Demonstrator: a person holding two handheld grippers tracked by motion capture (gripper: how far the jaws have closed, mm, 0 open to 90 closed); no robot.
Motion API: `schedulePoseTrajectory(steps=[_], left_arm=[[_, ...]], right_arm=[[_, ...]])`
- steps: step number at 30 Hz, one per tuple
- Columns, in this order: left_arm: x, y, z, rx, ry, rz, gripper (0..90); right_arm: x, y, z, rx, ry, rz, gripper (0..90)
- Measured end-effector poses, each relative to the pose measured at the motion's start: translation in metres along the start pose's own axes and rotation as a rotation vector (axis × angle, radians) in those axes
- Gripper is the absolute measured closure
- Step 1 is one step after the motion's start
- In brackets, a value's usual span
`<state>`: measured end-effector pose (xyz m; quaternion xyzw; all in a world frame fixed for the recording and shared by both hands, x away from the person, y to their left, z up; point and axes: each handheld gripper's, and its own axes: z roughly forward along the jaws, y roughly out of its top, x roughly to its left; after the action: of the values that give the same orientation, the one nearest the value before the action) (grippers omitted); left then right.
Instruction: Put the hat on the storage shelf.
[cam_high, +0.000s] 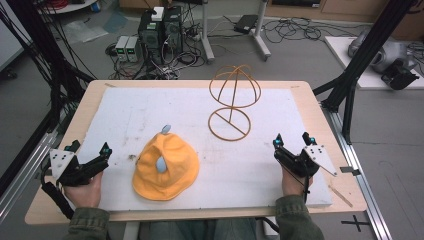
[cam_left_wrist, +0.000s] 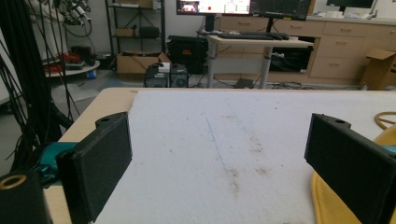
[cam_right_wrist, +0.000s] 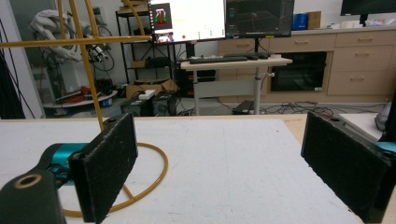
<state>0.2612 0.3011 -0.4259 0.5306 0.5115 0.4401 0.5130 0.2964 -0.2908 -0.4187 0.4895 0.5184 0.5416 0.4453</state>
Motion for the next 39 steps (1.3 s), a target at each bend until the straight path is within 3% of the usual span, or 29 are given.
schedulePoseTrajectory(steps=[11,16,18,21,26,29,30,31,32,33,34,35,36,37,38,39], left_arm=[[-0.001,0.001,0.002,-0.001,-0.024,-0.002,7.9],[-0.001,0.003,0.004,-0.007,-0.072,-0.013,7.9],[0.001,0.008,0.006,-0.005,-0.124,-0.047,7.9],[0.002,0.013,0.007,0.008,-0.143,-0.033,7.9],[0.000,0.023,0.007,-0.015,-0.181,-0.006,7.9],[0.000,0.031,0.008,-0.009,-0.263,-0.001,7.9],[0.000,0.032,0.008,-0.005,-0.308,-0.005,7.9],[0.002,0.035,0.011,0.007,-0.423,-0.031,7.9],[0.002,0.035,0.012,0.017,-0.477,-0.041,7.9],[0.002,0.035,0.012,0.017,-0.477,-0.041,7.9],[0.001,0.035,0.013,0.031,-0.521,-0.034,7.9],[-0.002,0.032,0.017,0.079,-0.599,0.004,7.9],[-0.002,0.032,0.017,0.079,-0.599,0.004,7.9],[-0.008,0.028,0.020,0.134,-0.677,0.038,7.9],[-0.008,0.028,0.020,0.134,-0.677,0.038,7.9],[-0.012,0.026,0.022,0.160,-0.708,0.062,7.9]], right_arm=[[0.001,-0.001,0.000,0.001,-0.003,-0.012,10.5],[0.001,-0.001,0.000,0.003,-0.003,-0.010,10.5],[0.000,-0.001,-0.001,-0.004,0.002,-0.017,10.5],[-0.001,-0.001,-0.001,-0.002,0.001,-0.014,10.5],[-0.002,-0.002,-0.002,0.000,0.003,-0.018,10.5],[-0.002,-0.002,-0.003,-0.001,0.005,-0.021,10.5],[-0.001,-0.002,-0.003,0.002,0.009,-0.021,10.5],[-0.001,-0.002,-0.003,0.001,0.010,-0.026,10.5],[-0.001,-0.002,-0.003,0.002,0.012,-0.024,10.5],[0.000,-0.003,-0.003,0.005,0.013,-0.023,10.5],[0.000,-0.003,-0.003,0.005,0.016,-0.027,10.5],[0.000,-0.003,-0.003,0.003,0.017,-0.030,10.5],[0.000,-0.003,-0.003,0.002,0.017,-0.032,10.5],[0.001,-0.003,-0.003,0.003,0.019,-0.029,10.5],[0.001,-0.003,-0.003,0.003,0.019,-0.029,10.5],[0.001,-0.003,-0.003,0.003,0.019,-0.029,10.5]])
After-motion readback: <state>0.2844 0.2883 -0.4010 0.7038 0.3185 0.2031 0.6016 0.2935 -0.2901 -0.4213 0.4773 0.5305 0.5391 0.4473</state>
